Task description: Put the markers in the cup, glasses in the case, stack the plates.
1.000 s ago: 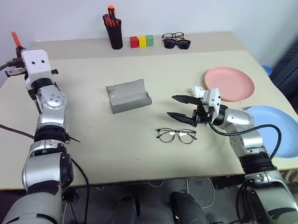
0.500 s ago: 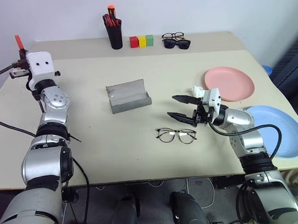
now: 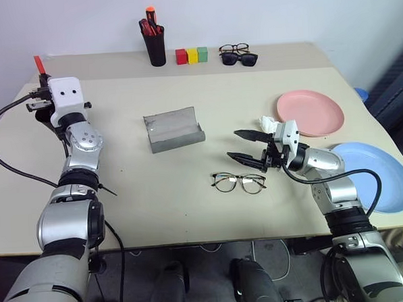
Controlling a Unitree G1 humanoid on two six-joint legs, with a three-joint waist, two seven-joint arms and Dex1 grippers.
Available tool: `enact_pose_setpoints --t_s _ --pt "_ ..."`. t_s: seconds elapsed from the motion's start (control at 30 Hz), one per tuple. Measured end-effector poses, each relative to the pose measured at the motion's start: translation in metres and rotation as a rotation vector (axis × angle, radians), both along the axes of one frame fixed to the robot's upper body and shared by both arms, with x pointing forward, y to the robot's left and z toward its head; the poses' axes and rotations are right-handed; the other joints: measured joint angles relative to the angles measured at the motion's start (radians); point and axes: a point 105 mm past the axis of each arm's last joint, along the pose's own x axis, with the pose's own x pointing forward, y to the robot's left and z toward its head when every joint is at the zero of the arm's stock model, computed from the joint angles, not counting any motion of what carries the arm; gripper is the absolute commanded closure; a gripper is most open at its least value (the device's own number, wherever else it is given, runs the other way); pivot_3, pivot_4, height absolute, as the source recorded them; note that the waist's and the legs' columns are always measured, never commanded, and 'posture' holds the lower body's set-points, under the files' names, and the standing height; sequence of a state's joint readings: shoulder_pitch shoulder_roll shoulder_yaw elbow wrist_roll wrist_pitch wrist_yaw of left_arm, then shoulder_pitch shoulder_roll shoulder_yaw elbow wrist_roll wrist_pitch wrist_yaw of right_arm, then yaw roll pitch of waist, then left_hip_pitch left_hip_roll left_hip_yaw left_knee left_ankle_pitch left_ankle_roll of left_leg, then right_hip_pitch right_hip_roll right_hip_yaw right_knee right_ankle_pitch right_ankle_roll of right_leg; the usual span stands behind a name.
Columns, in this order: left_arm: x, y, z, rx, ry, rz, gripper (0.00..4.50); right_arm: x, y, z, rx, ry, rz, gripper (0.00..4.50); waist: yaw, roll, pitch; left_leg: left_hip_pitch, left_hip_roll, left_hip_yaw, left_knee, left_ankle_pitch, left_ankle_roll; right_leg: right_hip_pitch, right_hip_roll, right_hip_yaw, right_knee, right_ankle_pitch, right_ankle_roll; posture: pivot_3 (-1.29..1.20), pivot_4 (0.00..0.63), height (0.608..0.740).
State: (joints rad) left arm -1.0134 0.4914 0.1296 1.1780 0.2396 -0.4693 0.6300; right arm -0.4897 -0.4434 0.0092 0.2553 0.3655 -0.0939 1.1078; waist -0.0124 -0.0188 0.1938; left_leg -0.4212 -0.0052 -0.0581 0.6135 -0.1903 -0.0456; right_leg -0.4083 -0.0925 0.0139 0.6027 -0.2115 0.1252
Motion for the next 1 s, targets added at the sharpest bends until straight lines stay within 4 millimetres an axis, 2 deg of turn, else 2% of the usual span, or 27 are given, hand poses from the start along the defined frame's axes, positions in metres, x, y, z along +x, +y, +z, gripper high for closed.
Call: enact_pose_setpoints --t_s 0.2,0.33,0.47,0.5,0.57,0.63,0.7,0.8,1.0 --pt "-0.001 0.000 -0.013 -0.004 0.026 -0.006 0.35 0.000 0.000 0.002 0.001 -0.007 -0.003 1.46 0.000 0.000 0.000 0.000 0.000 0.000 0.000 0.000 0.000 0.000 0.000 0.000 0.000 0.000 0.000 0.00 0.150 0.740" --pt "0.003 -0.017 -0.016 -0.071 -0.010 -0.126 0.35 0.000 0.000 0.003 0.002 -0.011 -0.007 1.46 0.004 0.000 0.000 0.000 0.000 0.000 0.000 0.000 0.000 0.000 0.000 0.000 0.000 0.000 0.000 0.00 0.150 0.740" --pt "0.005 -0.062 -0.016 -0.193 -0.041 -0.449 0.35 0.001 -0.001 0.004 -0.003 -0.010 -0.014 1.46 0.001 0.000 0.000 -0.001 0.000 0.000 0.000 0.000 0.000 0.000 -0.001 0.000 -0.001 0.000 0.000 0.00 0.150 0.740" --pt "-0.003 -0.074 -0.015 -0.201 -0.029 -0.551 0.35 0.000 -0.001 0.005 -0.005 -0.013 -0.013 1.46 -0.005 0.000 0.000 -0.001 0.000 0.001 0.000 0.000 0.000 0.000 -0.001 0.001 -0.001 0.000 0.000 0.00 0.150 0.740" --pt "-0.025 -0.100 -0.029 -0.223 0.073 -0.754 0.35 -0.001 -0.009 0.003 -0.019 -0.005 -0.036 1.46 -0.020 0.001 0.000 0.000 0.000 0.002 -0.001 0.000 0.000 -0.002 -0.001 0.004 0.003 0.000 0.000 0.00 0.150 0.740" --pt "-0.042 -0.109 -0.041 -0.268 0.190 -0.841 0.35 -0.001 -0.012 0.003 -0.023 -0.006 -0.046 1.46 -0.028 0.000 0.000 0.001 0.000 0.001 0.000 0.000 0.000 -0.005 0.000 0.004 0.010 -0.001 -0.001 0.00 0.150 0.740" --pt "-0.055 -0.107 -0.041 -0.313 0.278 -0.851 0.35 -0.001 -0.014 0.002 -0.022 0.003 -0.044 1.46 -0.029 0.000 0.001 0.005 0.001 -0.001 0.000 0.001 -0.001 -0.003 0.002 0.004 0.013 -0.002 -0.004 0.00 0.150 0.740" --pt "-0.066 -0.086 -0.040 -0.419 0.392 -0.723 0.35 -0.008 -0.010 0.001 -0.015 0.023 0.010 1.46 -0.031 0.000 0.001 0.014 0.002 -0.002 0.000 0.001 -0.001 0.006 0.004 0.004 0.013 -0.009 -0.008 0.00 0.150 0.740" --pt "-0.082 -0.052 -0.078 -0.714 0.634 -0.451 0.35 -0.021 0.001 0.004 -0.005 0.053 0.144 1.46 -0.028 -0.001 0.001 0.013 0.002 -0.003 0.000 0.001 -0.001 0.006 0.004 0.004 0.012 -0.008 -0.007 0.00 0.150 0.740"
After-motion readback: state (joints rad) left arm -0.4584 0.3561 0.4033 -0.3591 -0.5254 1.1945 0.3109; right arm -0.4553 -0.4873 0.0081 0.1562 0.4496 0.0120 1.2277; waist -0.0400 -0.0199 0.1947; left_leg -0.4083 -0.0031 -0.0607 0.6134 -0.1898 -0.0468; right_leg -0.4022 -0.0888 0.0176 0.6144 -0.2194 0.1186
